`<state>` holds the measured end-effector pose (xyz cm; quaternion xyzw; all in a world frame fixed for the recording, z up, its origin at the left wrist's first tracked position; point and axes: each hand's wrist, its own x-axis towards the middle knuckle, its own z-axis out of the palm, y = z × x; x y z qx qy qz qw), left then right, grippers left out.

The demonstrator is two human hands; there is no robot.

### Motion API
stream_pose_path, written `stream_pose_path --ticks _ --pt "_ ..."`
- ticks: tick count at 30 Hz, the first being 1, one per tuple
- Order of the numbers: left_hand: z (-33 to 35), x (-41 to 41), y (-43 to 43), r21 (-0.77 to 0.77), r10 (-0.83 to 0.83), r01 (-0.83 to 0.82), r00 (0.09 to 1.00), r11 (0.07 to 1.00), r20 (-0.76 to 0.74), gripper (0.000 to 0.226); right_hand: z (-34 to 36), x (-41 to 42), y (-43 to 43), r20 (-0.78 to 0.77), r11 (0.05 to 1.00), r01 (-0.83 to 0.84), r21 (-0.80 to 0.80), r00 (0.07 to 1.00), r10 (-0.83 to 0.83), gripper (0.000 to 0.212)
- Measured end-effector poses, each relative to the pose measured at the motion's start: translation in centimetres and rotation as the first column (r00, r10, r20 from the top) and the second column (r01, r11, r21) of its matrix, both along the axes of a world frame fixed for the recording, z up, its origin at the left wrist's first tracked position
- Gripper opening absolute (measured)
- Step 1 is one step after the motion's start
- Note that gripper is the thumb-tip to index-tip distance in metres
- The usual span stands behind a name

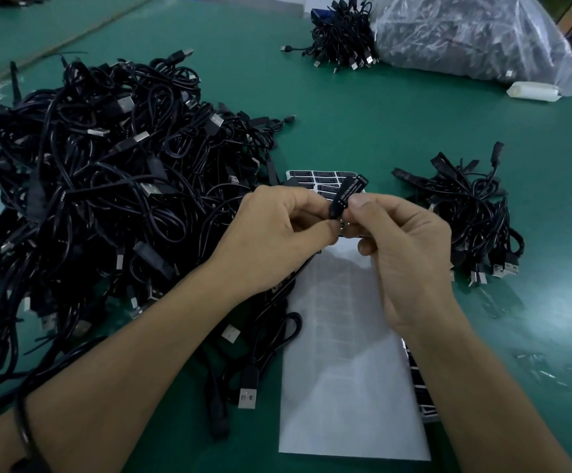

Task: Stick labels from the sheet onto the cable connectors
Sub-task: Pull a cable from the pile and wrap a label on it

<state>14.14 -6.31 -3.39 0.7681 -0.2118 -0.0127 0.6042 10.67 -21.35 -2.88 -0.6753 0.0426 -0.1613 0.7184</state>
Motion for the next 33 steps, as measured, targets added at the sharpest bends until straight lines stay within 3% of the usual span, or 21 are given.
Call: stream_pose_path --ticks 12,33 --pt "-0.10 0.27 0.19 0.001 -0.006 0.006 1.000 1.000 -0.004 0.010 0.01 -0.07 0.04 0.065 0.995 0.015 -0.094 0.998 -0.009 0.008" --pt "-0.43 0.52 0.36 -0.003 -0.040 0.040 0.999 0.999 -0.007 0.007 0.13 -0.05 0.12 0.107 0.961 0.070 -0.268 0.993 -0.042 0.017"
